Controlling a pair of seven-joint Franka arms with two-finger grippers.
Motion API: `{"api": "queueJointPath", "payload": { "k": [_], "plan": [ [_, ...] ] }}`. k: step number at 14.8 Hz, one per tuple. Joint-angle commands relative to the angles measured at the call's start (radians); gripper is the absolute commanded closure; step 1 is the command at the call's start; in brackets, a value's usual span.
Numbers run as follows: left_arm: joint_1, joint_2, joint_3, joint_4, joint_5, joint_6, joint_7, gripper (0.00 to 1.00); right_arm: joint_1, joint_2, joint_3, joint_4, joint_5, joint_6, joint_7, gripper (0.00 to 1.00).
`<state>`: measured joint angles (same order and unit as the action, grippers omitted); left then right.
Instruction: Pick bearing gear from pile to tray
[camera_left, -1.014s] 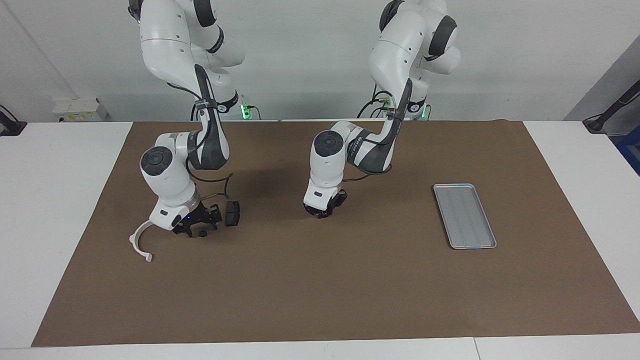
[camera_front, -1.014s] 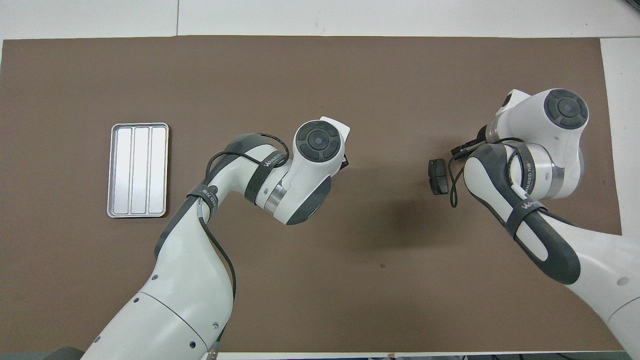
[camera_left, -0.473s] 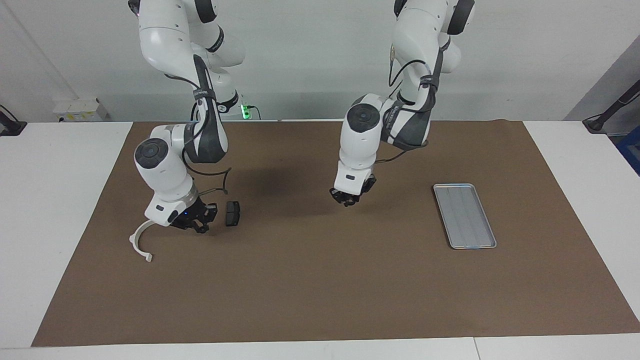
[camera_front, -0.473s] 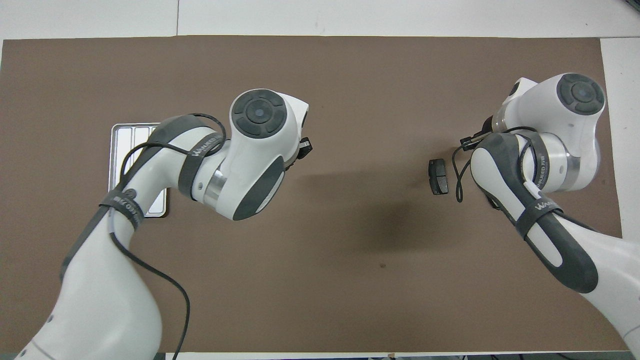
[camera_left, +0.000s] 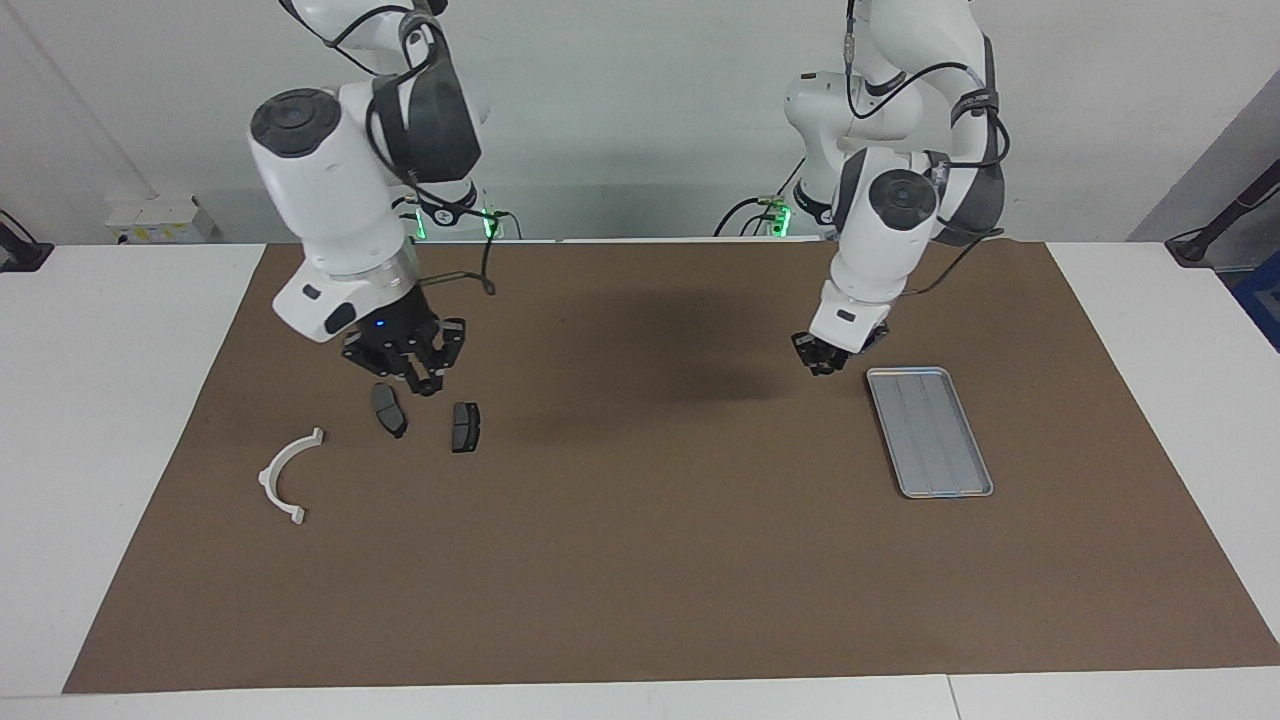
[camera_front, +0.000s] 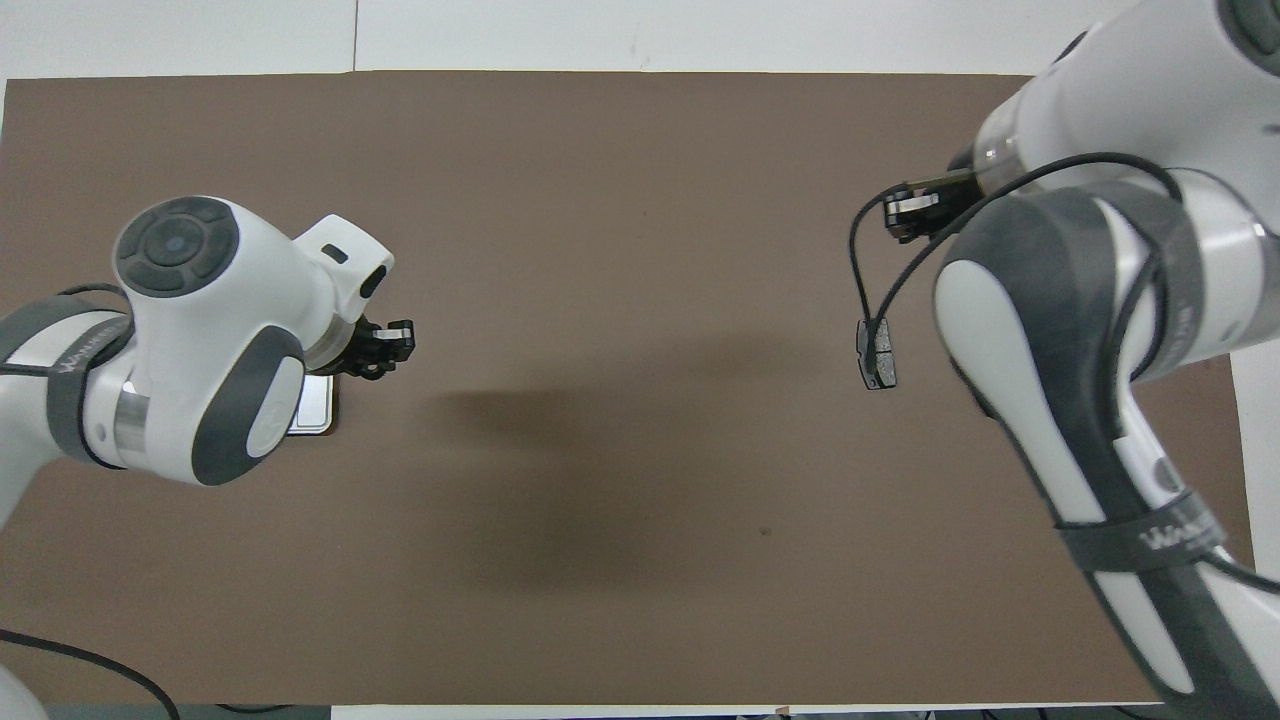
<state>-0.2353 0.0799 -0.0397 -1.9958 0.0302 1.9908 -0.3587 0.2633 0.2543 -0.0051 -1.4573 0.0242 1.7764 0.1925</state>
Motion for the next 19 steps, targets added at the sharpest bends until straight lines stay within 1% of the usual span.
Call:
{"api": "queueJointPath", "payload": {
  "k": [1,2,3,5,7,9,12,13,14,17,19],
  "plan": [
    [0.135,-0.031,-0.011,-0.054,-0.012,0.022,0.215,1.00,0.172,0.054,-0.004,0.040,-0.006,0.005,0.226,1.00],
    [0.178,-0.029,-0.011,-0.054,-0.012,0.035,0.287,1.00,0.238,0.075,-0.004,0.040,-0.010,0.014,0.301,1.00],
    [0.203,-0.029,-0.009,-0.057,-0.012,0.051,0.332,1.00,0.285,0.092,-0.004,0.040,-0.010,0.052,0.359,1.00],
    [0.263,-0.022,-0.011,-0.086,-0.012,0.116,0.374,1.00,0.318,0.126,-0.004,0.000,-0.020,0.136,0.401,1.00],
    [0.269,0.003,-0.011,-0.110,-0.013,0.184,0.366,1.00,0.344,0.146,-0.004,-0.061,-0.020,0.217,0.404,1.00],
    [0.275,0.026,-0.011,-0.124,-0.012,0.220,0.363,1.00,0.349,0.172,-0.004,-0.124,-0.021,0.314,0.406,1.00],
    [0.269,0.029,-0.011,-0.201,-0.013,0.310,0.316,1.00,0.370,0.247,-0.004,-0.135,-0.021,0.397,0.424,1.00],
    [0.261,0.029,-0.011,-0.231,-0.013,0.348,0.307,1.00,0.372,0.259,-0.004,-0.140,-0.023,0.426,0.426,1.00],
    [0.264,0.029,-0.011,-0.248,-0.012,0.376,0.308,1.00,0.372,0.263,-0.004,-0.155,-0.023,0.448,0.426,1.00],
    [0.261,0.049,-0.011,-0.250,-0.012,0.395,0.308,1.00,0.372,0.267,-0.004,-0.184,-0.024,0.472,0.427,1.00],
    [0.261,0.055,-0.011,-0.251,-0.012,0.402,0.310,1.00,0.369,0.269,-0.004,-0.245,-0.024,0.556,0.426,1.00]
  ]
}}
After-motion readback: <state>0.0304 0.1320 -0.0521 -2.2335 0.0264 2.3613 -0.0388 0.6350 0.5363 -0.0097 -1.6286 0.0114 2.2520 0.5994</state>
